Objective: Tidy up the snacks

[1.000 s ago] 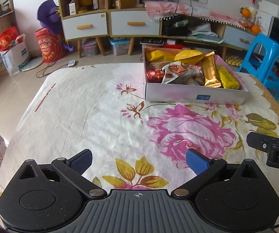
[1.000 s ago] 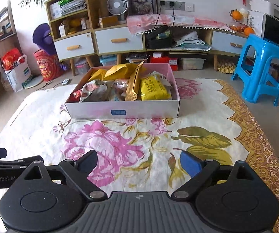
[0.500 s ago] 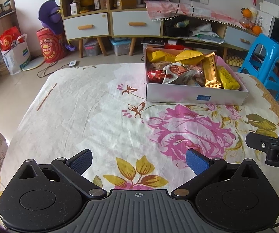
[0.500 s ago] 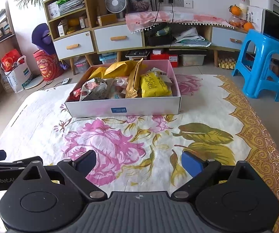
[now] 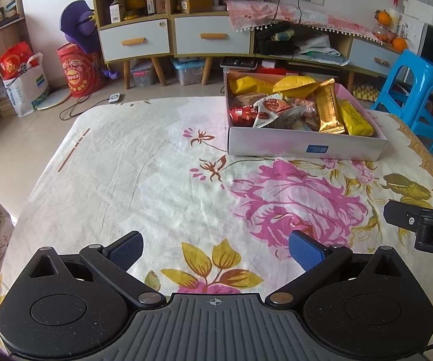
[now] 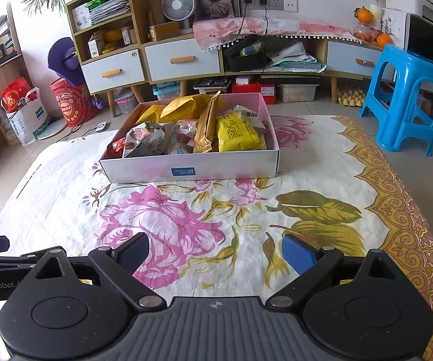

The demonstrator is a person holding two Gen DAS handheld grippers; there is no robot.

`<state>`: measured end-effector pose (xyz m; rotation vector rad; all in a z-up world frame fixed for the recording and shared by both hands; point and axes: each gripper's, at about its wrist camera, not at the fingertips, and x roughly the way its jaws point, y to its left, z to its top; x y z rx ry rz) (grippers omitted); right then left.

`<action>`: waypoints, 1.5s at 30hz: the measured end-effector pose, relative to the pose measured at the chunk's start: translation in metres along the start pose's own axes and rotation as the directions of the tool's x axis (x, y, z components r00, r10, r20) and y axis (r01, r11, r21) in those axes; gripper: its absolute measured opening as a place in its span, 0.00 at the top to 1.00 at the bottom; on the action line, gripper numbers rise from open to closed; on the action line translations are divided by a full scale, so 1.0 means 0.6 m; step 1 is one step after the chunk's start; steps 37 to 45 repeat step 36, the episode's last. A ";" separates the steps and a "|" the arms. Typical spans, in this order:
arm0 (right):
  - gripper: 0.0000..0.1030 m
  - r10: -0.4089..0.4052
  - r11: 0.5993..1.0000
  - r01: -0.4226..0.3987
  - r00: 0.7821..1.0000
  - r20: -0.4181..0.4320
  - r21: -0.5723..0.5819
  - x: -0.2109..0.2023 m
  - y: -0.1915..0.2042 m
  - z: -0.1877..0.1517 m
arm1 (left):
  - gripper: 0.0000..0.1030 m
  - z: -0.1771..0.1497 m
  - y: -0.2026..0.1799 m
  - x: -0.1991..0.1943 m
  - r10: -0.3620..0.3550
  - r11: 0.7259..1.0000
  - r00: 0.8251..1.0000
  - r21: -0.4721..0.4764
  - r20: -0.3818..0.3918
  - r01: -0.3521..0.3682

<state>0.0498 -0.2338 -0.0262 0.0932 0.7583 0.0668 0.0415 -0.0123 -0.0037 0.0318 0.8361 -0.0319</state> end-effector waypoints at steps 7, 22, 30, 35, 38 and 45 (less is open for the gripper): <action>0.15 0.000 1.000 0.000 1.000 0.001 0.002 0.000 0.000 0.000 | 0.00 -0.001 0.000 -0.001 -0.004 1.000 1.000 0.000 0.001 0.004; 0.14 0.000 1.000 0.000 1.000 0.002 0.000 -0.001 0.001 0.000 | 0.00 -0.002 -0.002 0.000 -0.012 1.000 1.000 -0.003 -0.018 0.012; 0.14 0.005 1.000 -0.005 1.000 0.007 -0.013 -0.002 0.009 0.001 | 0.00 -0.004 -0.003 -0.001 -0.020 1.000 1.000 -0.001 -0.024 0.020; 0.14 0.003 1.000 -0.003 1.000 0.003 -0.010 0.001 0.007 0.002 | 0.00 -0.004 0.000 -0.004 -0.011 1.000 1.000 -0.004 -0.012 0.011; 0.14 0.003 1.000 -0.003 1.000 0.001 -0.012 0.001 0.008 0.001 | 0.00 -0.003 -0.001 -0.004 -0.016 1.000 1.000 -0.002 -0.012 0.016; 0.14 0.003 1.000 -0.003 1.000 0.001 -0.012 0.001 0.008 0.001 | 0.00 -0.003 -0.001 -0.004 -0.016 1.000 1.000 -0.002 -0.012 0.016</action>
